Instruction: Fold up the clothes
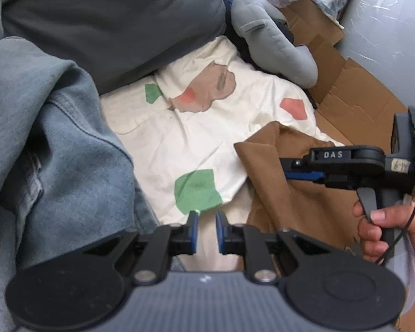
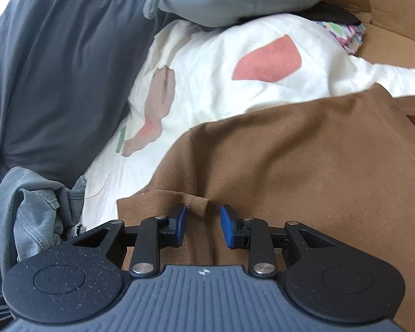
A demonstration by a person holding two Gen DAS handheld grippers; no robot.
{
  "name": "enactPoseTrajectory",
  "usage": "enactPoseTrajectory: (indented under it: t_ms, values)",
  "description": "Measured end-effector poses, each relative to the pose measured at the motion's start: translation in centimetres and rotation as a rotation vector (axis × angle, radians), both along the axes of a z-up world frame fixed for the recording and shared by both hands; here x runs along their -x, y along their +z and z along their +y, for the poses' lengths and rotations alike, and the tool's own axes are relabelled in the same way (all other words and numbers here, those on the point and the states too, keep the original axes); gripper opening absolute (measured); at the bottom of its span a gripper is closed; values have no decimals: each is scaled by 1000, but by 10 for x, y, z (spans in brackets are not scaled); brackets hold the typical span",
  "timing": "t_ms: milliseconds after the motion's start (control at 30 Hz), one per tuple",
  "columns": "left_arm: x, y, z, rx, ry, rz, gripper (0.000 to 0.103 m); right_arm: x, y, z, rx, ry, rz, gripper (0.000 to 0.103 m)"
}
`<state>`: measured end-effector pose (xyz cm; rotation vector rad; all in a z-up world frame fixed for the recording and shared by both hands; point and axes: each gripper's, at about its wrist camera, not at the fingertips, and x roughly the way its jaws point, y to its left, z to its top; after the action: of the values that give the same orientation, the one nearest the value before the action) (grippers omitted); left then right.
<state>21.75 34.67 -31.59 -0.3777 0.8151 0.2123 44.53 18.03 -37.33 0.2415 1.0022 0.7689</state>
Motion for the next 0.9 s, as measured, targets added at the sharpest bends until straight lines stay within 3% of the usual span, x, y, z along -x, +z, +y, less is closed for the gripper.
enactPoseTrajectory:
  t_ms: [400,533,800,900]
  values:
    - [-4,1,0,8,12,-10,14,-4,-10,23,50,56,-19,28]
    - [-12,3,1,16,26,-20,14,-3,-7,26,54,82,-24,5]
    - [-48,15,-2,-2,7,-68,15,7,16,4,41,64,-42,2]
    - [-65,20,-7,-9,-6,-92,28,12,25,-6,32,52,-48,2]
